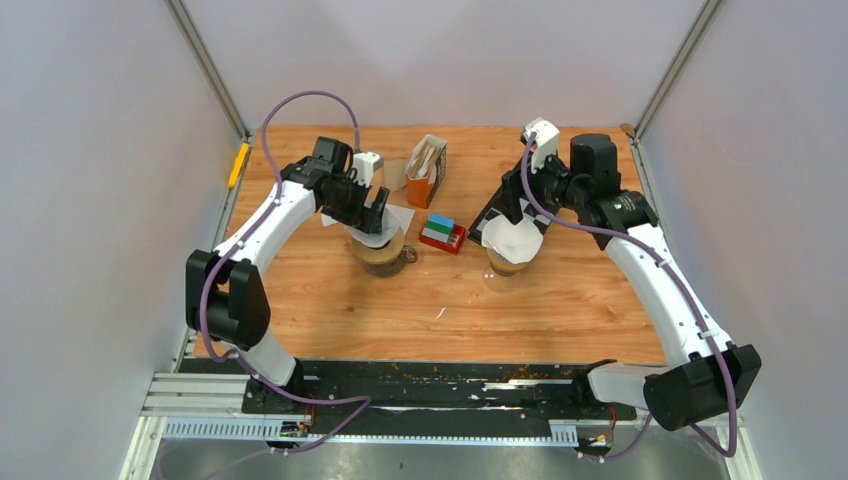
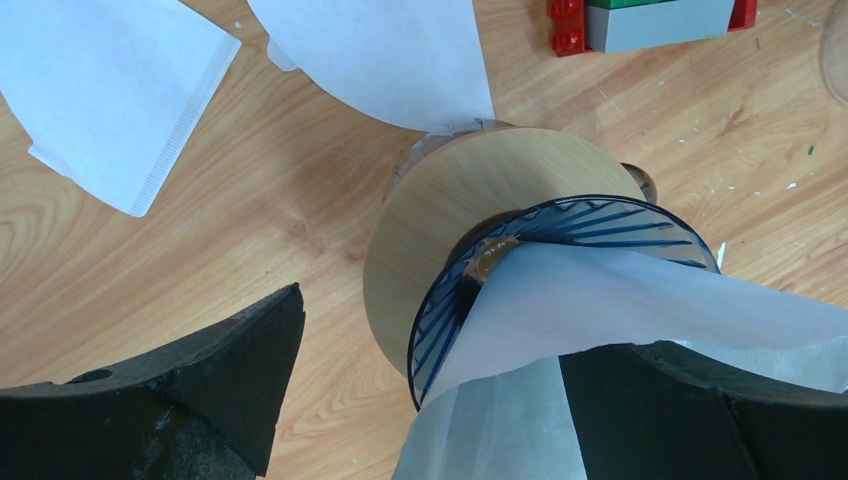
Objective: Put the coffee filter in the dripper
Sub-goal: Adjust the coffee filter in the coffee dripper.
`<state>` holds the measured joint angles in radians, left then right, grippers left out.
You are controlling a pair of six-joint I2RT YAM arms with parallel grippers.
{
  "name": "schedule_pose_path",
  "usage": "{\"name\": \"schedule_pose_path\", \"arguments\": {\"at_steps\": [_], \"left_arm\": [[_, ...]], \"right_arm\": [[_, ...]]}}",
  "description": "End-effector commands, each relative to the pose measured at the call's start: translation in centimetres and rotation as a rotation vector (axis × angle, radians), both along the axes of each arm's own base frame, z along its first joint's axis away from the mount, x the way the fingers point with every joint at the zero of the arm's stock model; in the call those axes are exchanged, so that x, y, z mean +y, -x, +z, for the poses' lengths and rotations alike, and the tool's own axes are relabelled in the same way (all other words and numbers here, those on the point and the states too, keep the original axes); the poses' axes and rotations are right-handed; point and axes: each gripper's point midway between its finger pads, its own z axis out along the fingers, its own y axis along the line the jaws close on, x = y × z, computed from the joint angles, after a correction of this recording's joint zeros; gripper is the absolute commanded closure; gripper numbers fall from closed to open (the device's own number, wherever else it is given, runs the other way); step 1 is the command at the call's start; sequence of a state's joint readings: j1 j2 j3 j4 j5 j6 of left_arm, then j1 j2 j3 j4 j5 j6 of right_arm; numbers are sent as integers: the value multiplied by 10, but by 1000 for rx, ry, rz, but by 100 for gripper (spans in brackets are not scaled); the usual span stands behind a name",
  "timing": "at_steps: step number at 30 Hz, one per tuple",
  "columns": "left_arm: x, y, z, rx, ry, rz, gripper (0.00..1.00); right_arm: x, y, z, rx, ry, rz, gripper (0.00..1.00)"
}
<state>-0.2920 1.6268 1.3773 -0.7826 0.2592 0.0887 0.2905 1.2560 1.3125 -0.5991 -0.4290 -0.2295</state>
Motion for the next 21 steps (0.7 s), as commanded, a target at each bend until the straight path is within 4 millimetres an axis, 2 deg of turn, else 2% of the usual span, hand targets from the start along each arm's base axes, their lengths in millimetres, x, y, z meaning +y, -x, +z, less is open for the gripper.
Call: {"name": "schedule_pose_path", "arguments": {"at_steps": [1, 12, 21], "left_arm": [[1, -8, -3, -35, -17, -19, 0], [2, -8, -12, -28, -28, -18, 0], [-1, -10, 18, -75, -2, -23, 0]], "right_arm": [[2, 0, 12, -48, -24, 1, 14], [1, 2, 9, -43, -22, 0, 13], [2, 1, 7, -37, -21, 3, 13]]}}
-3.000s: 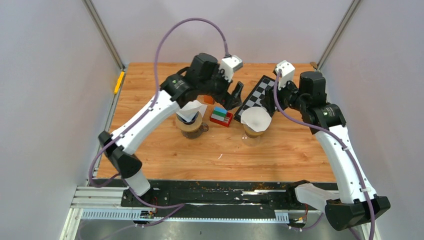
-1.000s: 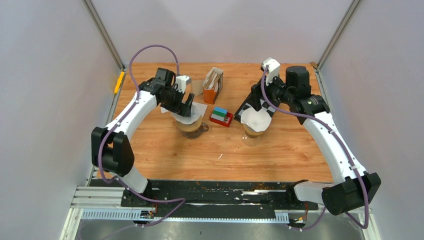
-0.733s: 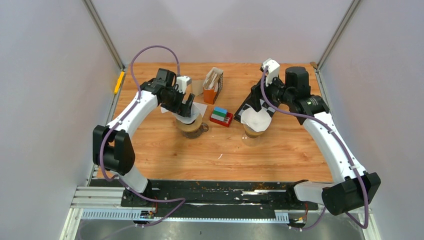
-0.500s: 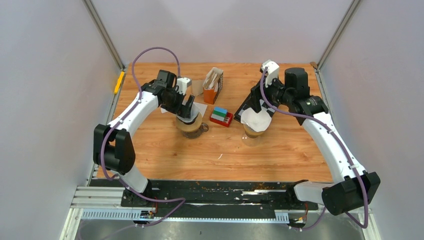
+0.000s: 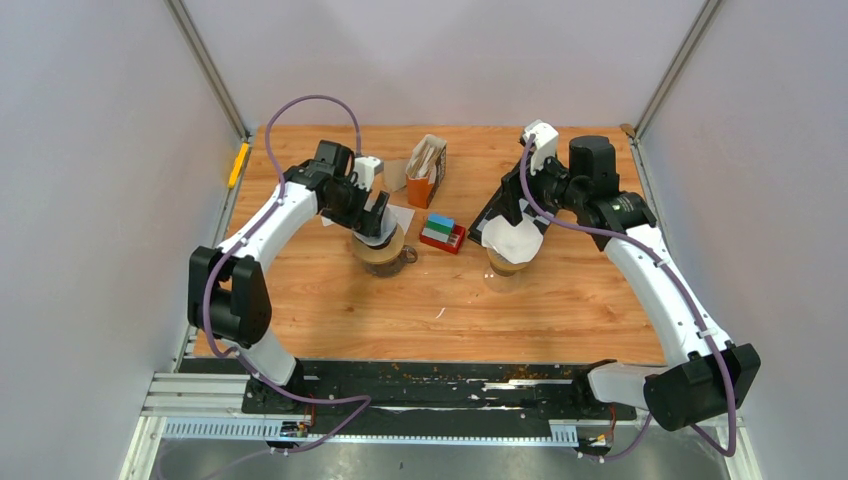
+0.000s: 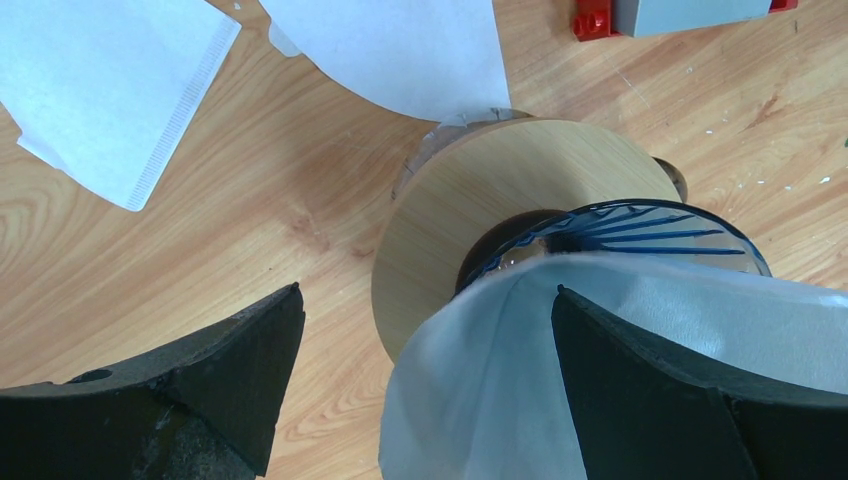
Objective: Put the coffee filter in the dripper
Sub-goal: Adjust the coffee filter in the coffee dripper.
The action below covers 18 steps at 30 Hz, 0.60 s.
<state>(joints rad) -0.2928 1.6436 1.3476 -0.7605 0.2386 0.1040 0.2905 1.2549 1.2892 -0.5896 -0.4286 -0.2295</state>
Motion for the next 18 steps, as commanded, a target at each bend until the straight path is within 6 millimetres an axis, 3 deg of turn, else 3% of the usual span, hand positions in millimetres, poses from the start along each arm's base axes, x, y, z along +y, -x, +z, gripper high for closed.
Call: {"name": "schedule_pose_path", "arguments": {"at_steps": [1, 18], "left_arm": [[-5, -10, 36, -94, 32, -22, 0], [-8, -4, 68, -136, 56, -47, 0]], "right_arm": [[2, 1, 15, -49, -26, 3, 13], [4, 0, 14, -40, -31, 13, 13]]}}
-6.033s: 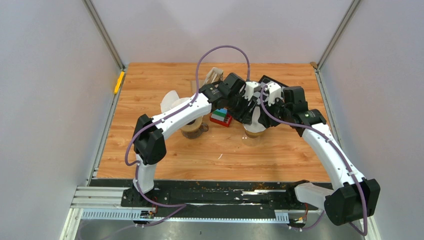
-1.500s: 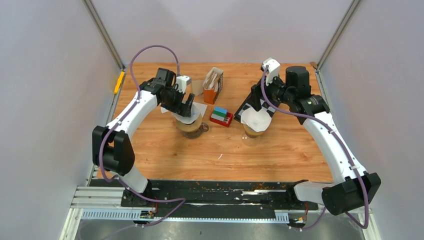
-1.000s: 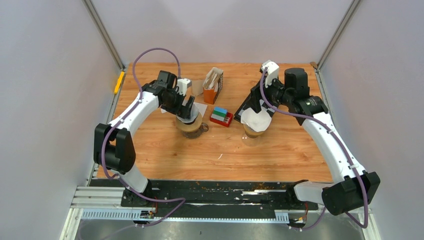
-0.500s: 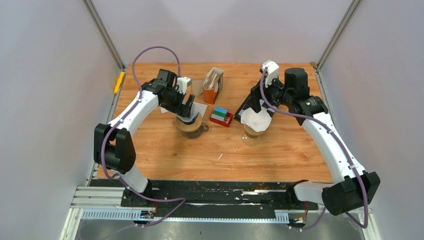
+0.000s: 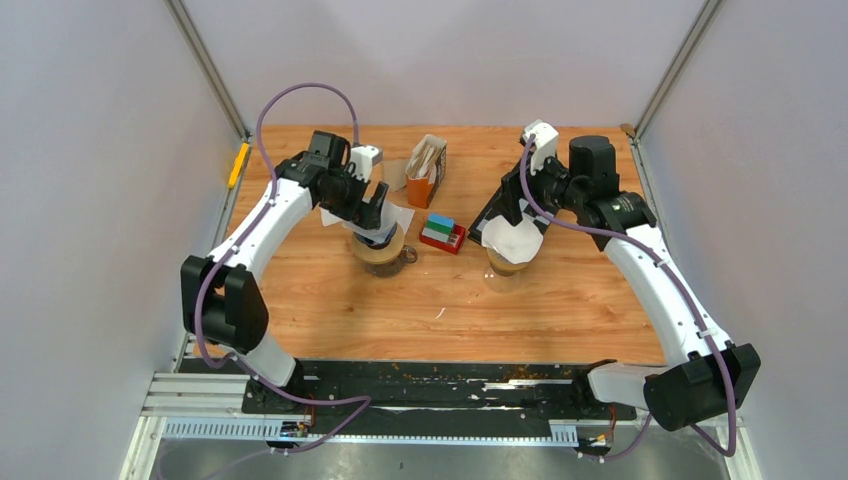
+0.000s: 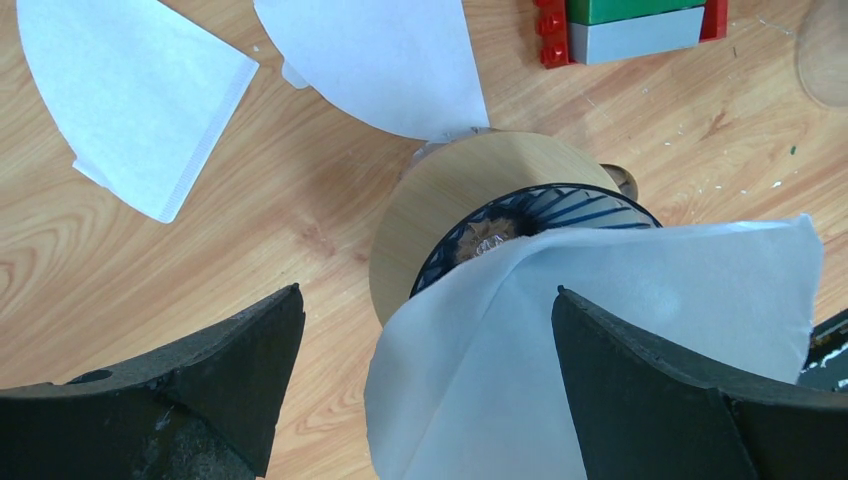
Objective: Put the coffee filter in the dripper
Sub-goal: Adjust the coffee filter in the coffee dripper, then reset both arms
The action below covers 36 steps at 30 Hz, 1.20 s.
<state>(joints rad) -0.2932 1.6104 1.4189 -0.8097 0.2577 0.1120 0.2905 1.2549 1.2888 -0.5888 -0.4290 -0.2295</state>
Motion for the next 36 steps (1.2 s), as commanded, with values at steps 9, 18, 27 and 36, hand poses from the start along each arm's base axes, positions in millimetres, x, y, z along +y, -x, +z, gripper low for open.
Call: {"name": "schedule_pose_path", "arguments": {"at_steps": [9, 18, 27, 36], "left_arm": [[-1, 1, 68, -148, 29, -36, 0], [14, 1, 131, -365, 45, 19, 0], [53, -16, 190, -633, 137, 237, 0], [89, -19, 231, -846, 255, 413, 0]], "right_arm": [[7, -3, 26, -55, -41, 21, 13], [-15, -17, 63, -171, -10, -108, 11], [-71, -39, 107, -326, -22, -433, 7], [-86, -41, 122, -413, -19, -501, 2]]}}
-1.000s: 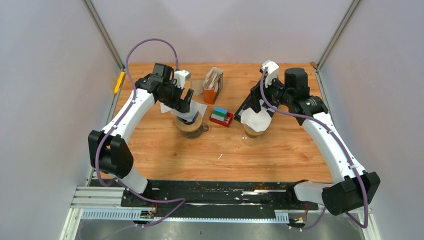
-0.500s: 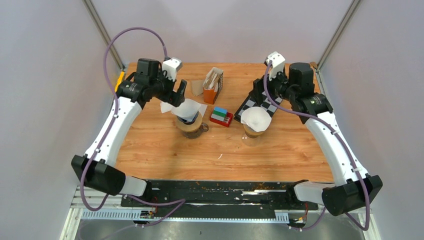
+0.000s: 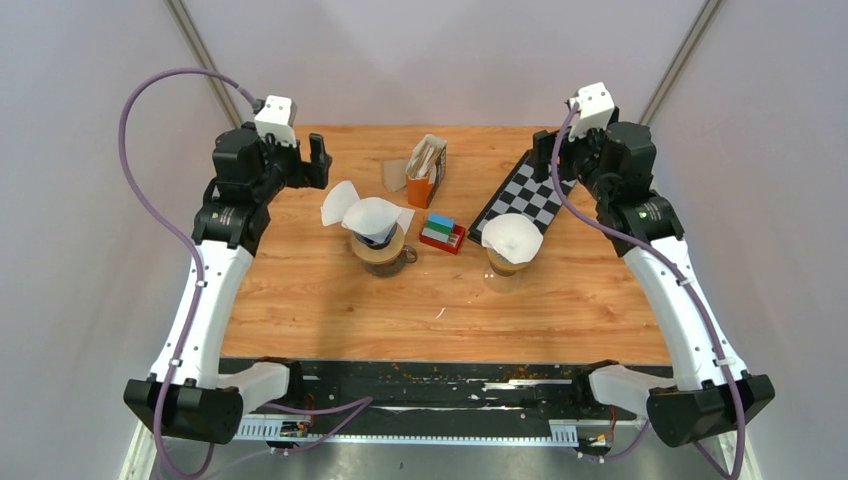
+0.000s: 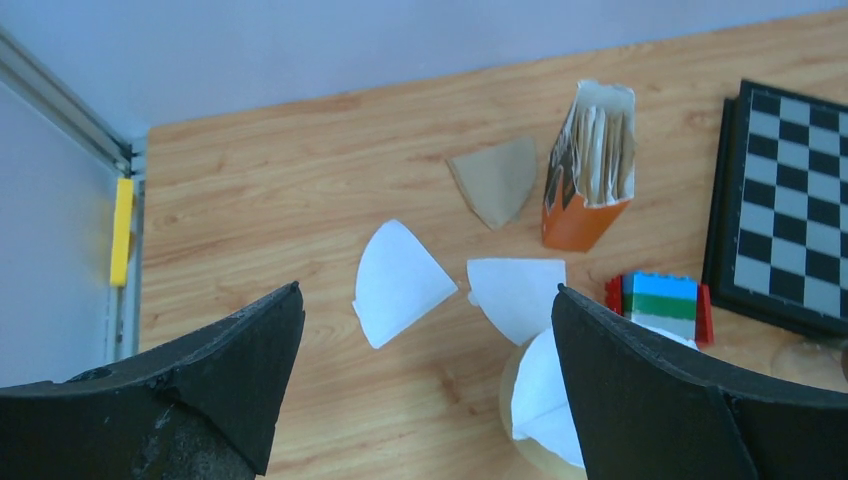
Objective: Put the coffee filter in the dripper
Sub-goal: Reset both arms
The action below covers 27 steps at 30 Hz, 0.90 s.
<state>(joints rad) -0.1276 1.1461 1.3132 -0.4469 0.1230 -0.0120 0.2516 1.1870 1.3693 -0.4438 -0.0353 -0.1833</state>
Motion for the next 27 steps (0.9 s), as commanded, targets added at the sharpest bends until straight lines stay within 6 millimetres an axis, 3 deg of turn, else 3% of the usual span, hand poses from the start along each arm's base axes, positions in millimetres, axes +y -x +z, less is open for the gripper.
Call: {"name": "schedule_pose_path", "arguments": {"at_steps": [1, 8, 16, 27], "left_arm": [[10, -7, 50, -193, 87, 56, 0], [4, 2, 64, -291, 65, 1, 0], [10, 17, 62, -304, 27, 9, 0], [16, 14, 54, -279, 35, 52, 0]], "right_arm": [[-14, -1, 36, -129, -19, -73, 2], [-11, 4, 34, -142, -18, -51, 0], [-5, 15, 29, -138, -22, -1, 0], [-7, 22, 29, -144, -17, 0, 0]]}}
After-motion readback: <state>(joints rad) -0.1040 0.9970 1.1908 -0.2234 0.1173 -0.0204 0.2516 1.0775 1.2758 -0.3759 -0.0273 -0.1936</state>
